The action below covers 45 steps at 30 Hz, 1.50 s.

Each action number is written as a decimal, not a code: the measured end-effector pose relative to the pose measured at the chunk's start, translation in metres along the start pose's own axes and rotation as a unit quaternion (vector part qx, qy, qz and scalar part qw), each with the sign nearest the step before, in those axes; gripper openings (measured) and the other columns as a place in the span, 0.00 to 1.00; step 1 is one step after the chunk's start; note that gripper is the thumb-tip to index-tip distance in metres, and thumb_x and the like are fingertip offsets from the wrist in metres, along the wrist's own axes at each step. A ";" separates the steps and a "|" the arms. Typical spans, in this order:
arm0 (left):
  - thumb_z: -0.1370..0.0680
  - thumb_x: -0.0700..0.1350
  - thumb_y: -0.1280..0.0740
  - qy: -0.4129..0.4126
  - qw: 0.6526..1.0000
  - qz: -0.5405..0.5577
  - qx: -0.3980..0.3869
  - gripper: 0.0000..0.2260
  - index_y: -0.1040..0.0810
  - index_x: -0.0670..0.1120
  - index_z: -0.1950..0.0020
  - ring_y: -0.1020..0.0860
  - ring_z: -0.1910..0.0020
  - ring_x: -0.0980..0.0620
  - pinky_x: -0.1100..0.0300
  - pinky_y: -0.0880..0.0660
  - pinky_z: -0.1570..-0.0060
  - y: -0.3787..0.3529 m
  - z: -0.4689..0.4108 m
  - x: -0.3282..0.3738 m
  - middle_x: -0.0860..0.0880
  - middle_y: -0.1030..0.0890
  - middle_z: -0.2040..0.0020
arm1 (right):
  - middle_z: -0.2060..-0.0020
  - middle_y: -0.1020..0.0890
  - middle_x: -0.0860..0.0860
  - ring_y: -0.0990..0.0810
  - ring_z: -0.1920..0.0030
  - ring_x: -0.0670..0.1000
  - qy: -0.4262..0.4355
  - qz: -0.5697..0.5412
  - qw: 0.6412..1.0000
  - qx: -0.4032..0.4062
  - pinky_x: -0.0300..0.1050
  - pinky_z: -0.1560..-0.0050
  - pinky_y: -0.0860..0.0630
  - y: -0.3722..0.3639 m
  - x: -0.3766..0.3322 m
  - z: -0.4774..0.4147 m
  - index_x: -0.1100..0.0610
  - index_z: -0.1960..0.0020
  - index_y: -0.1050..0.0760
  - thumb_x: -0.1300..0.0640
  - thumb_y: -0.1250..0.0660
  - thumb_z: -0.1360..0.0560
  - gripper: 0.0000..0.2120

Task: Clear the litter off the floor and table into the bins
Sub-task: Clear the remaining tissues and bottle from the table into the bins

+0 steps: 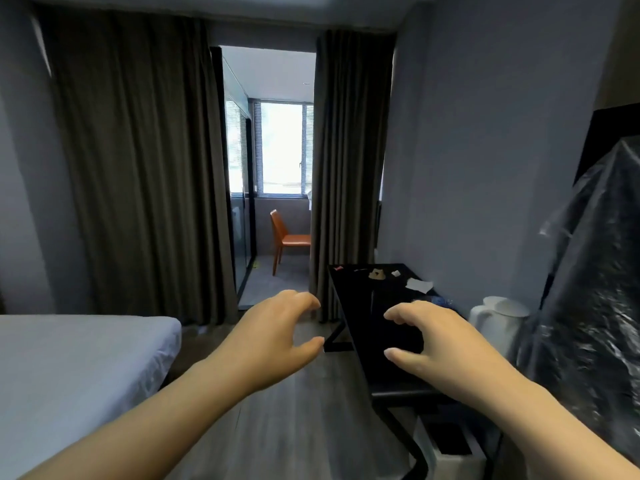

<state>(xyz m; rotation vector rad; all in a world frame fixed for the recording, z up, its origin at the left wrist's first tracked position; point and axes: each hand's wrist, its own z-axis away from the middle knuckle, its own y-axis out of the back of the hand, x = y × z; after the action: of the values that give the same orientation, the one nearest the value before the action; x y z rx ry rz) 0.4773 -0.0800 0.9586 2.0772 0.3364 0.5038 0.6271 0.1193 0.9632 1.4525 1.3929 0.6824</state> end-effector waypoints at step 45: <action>0.27 0.58 0.32 -0.023 0.992 0.079 -0.100 0.20 0.28 0.57 0.36 0.25 0.45 0.59 0.69 0.30 0.51 -0.303 -0.611 -0.481 0.59 0.26 0.42 | 0.43 0.26 0.39 0.27 0.43 0.39 -0.153 -0.020 0.986 -0.065 0.32 0.46 0.30 -0.291 0.255 -0.668 0.44 0.34 0.29 0.44 0.32 0.27 0.23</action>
<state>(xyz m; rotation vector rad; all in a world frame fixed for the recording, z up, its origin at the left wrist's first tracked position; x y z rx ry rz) -0.2486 0.3254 0.8841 1.9242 0.0900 0.5595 -0.0413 0.4997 0.8902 1.3577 1.1164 0.4904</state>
